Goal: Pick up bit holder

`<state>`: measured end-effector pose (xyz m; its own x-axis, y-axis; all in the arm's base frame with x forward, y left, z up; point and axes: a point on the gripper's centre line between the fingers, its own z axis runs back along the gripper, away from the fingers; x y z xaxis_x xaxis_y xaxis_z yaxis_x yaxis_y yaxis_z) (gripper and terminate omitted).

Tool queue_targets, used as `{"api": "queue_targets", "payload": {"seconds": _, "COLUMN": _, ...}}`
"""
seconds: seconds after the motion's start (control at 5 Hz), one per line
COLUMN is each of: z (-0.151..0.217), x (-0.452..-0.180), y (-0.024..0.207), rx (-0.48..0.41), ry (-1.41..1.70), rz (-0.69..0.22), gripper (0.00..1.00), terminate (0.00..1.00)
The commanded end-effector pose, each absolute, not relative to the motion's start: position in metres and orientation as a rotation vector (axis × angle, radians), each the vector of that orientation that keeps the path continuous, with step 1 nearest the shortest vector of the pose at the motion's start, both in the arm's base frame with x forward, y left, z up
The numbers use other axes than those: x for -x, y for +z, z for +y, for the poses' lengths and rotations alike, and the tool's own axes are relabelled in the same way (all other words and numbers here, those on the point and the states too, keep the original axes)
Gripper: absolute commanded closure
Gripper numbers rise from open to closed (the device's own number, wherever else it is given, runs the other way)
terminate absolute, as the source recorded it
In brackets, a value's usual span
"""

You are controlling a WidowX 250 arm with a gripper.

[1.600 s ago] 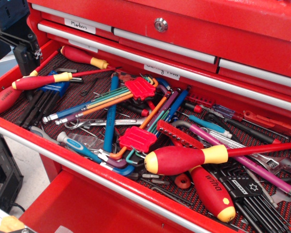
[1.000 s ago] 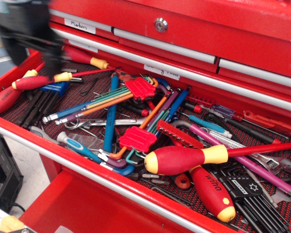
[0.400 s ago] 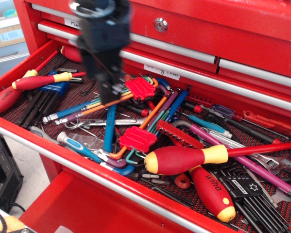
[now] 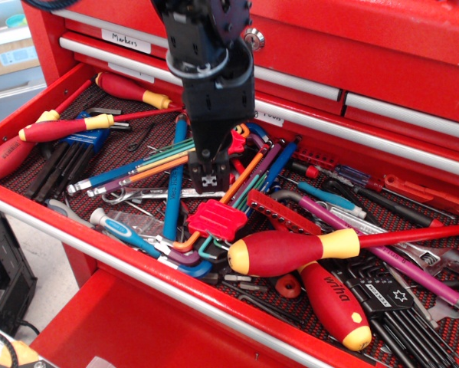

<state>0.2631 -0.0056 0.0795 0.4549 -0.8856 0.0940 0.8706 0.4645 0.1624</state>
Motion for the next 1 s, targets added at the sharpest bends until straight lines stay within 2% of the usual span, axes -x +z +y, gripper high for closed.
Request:
{"api": "queue_targets", "payload": {"seconds": 0.0, "z": -0.011, "x": -0.287, "y": 0.063, "rx": -0.058, "ry": -1.259, "rz": -0.244, "gripper": 0.00, "terminate": 0.00}}
{"api": "queue_targets", "payload": {"seconds": 0.4, "z": -0.018, "x": -0.303, "y": 0.050, "rx": -0.036, "ry": -1.244, "rz": -0.296, "gripper": 0.00, "terminate": 0.00}}
{"api": "queue_targets", "payload": {"seconds": 0.8, "z": -0.018, "x": -0.305, "y": 0.031, "rx": 0.016, "ry": -1.206, "rz": -0.343, "gripper": 0.00, "terminate": 0.00}}
